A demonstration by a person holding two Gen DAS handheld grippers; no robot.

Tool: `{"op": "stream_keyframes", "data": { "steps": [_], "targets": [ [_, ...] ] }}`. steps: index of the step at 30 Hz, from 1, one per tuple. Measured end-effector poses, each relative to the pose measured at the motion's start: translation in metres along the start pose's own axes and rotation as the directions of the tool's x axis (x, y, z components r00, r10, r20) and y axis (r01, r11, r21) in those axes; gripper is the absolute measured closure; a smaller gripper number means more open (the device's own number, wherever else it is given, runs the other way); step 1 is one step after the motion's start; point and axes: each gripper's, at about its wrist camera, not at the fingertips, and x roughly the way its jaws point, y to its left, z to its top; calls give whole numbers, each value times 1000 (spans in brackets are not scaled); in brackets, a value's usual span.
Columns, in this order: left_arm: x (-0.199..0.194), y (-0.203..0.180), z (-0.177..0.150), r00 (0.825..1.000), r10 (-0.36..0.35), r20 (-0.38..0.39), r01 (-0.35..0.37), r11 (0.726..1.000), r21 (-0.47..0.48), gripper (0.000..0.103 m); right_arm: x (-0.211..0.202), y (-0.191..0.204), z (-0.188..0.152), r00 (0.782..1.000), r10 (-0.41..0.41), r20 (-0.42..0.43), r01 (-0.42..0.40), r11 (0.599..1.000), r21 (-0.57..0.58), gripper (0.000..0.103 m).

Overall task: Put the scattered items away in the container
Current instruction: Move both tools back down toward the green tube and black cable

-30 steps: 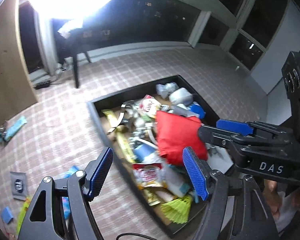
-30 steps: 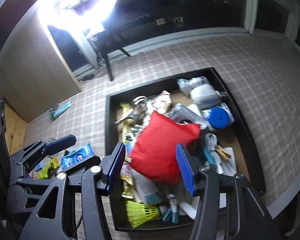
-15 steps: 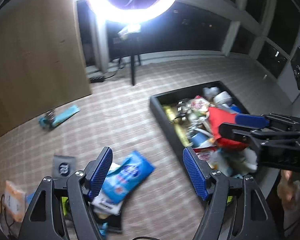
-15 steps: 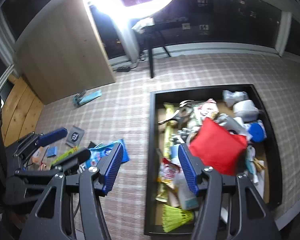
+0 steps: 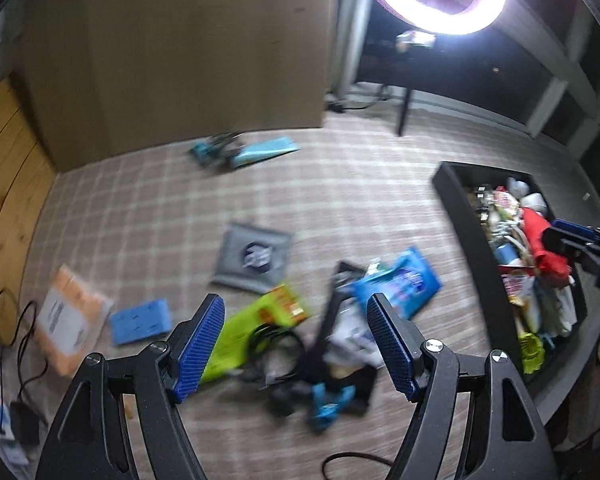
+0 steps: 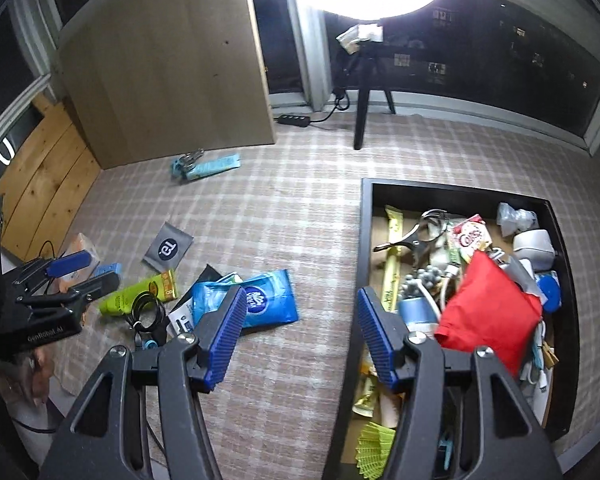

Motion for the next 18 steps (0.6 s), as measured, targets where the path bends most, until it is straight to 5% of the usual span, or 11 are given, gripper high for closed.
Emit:
{"op": "stream_keyframes", "data": {
  "steps": [11, 18],
  "targets": [
    [2, 83, -31, 998, 46, -47, -50, 994, -99, 32, 23, 12, 1, 996, 42, -76, -47, 997, -63, 47],
    [28, 79, -48, 992, 36, -124, -33, 999, 26, 32, 58, 16, -10, 971, 103, -214, -121, 990, -71, 47]
  ]
}}
